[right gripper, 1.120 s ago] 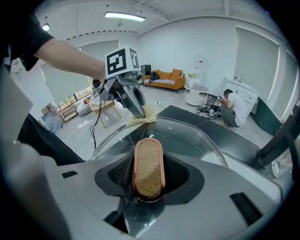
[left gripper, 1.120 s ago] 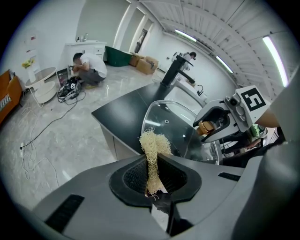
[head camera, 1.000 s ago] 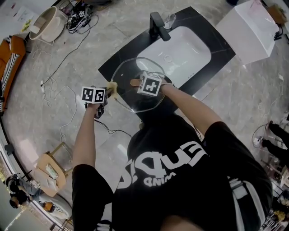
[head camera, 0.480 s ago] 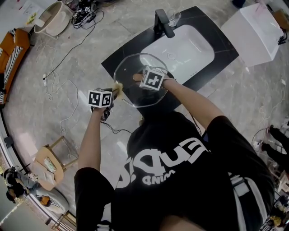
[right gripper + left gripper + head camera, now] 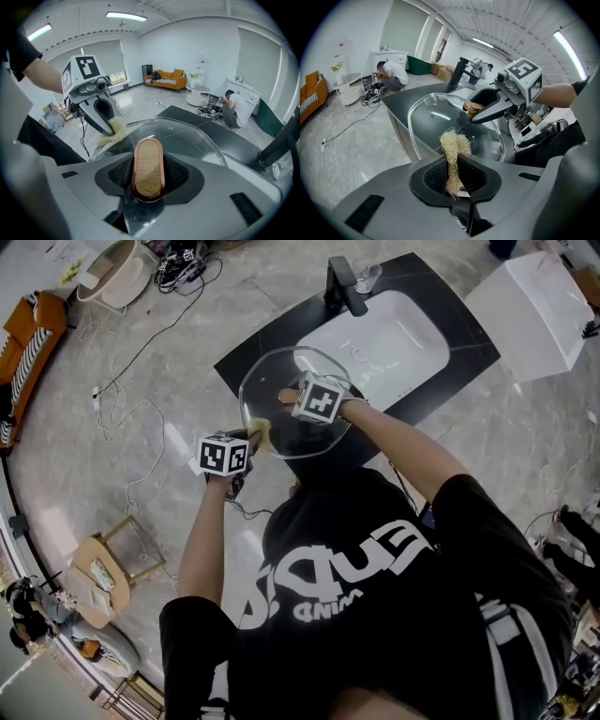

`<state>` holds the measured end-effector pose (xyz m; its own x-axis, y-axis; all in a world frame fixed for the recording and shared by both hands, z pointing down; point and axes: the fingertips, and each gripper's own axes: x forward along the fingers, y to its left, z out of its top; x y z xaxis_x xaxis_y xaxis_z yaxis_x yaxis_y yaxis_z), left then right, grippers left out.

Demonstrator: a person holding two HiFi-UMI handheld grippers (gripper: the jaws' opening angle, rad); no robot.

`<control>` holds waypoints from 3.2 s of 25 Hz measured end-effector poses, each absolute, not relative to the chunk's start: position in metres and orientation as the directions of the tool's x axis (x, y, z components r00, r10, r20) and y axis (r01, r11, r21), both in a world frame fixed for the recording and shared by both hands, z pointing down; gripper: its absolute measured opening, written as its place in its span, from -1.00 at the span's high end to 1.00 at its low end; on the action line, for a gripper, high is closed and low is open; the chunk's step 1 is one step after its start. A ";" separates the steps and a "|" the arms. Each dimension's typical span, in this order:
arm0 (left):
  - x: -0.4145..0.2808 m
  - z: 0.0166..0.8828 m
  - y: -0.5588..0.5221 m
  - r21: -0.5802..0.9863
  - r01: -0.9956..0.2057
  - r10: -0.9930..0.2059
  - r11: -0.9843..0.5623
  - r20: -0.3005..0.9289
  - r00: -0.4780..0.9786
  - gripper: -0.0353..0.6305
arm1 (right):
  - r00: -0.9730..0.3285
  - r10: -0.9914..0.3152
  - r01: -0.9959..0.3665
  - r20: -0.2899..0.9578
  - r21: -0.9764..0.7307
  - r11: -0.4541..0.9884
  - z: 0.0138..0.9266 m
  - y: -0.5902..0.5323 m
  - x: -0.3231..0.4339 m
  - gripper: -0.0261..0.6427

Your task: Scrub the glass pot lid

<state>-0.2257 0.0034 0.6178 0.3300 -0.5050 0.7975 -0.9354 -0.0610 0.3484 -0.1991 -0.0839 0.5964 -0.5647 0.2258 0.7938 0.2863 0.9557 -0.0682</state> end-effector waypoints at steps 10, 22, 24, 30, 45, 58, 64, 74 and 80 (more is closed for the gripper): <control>-0.181 0.613 -0.003 0.367 -0.928 -0.511 -0.063 0.787 0.346 0.74 | -0.576 0.227 0.291 0.785 -0.063 0.955 0.595 -0.085 -0.202 0.40; -0.128 0.611 -0.023 0.326 -0.939 -0.507 -0.106 0.795 0.333 0.74 | -0.577 0.222 0.295 0.786 -0.053 0.954 0.595 -0.085 -0.201 0.40; -0.118 0.611 -0.028 0.320 -0.940 -0.504 -0.119 0.796 0.335 0.74 | -0.583 0.212 0.295 0.784 -0.038 0.955 0.594 -0.088 -0.203 0.40; -0.098 0.611 -0.041 0.304 -0.945 -0.497 -0.124 0.805 0.324 0.74 | -0.596 0.204 0.293 0.777 -0.026 0.956 0.591 -0.090 -0.205 0.40; -0.082 0.610 -0.058 0.305 -0.949 -0.469 -0.078 0.829 0.305 0.74 | -0.590 0.212 0.292 0.779 -0.038 0.956 0.589 -0.088 -0.205 0.40; -0.059 0.610 -0.075 0.324 -0.936 -0.462 -0.138 0.815 0.350 0.74 | -0.610 0.232 0.278 0.758 -0.070 0.958 0.589 -0.088 -0.203 0.40; -0.058 0.598 -0.073 0.379 -0.911 -0.482 -0.163 0.775 0.408 0.74 | -0.653 0.185 0.252 0.735 -0.020 0.967 0.572 -0.092 -0.199 0.40; -0.075 0.562 -0.060 0.407 -0.884 -0.498 -0.230 0.731 0.466 0.74 | -0.746 0.150 0.136 0.649 -0.073 0.988 0.524 -0.118 -0.166 0.40; -0.096 0.525 -0.064 0.397 -0.888 -0.578 -0.230 0.678 0.453 0.74 | -0.797 0.160 0.109 0.583 -0.123 0.986 0.483 -0.116 -0.141 0.44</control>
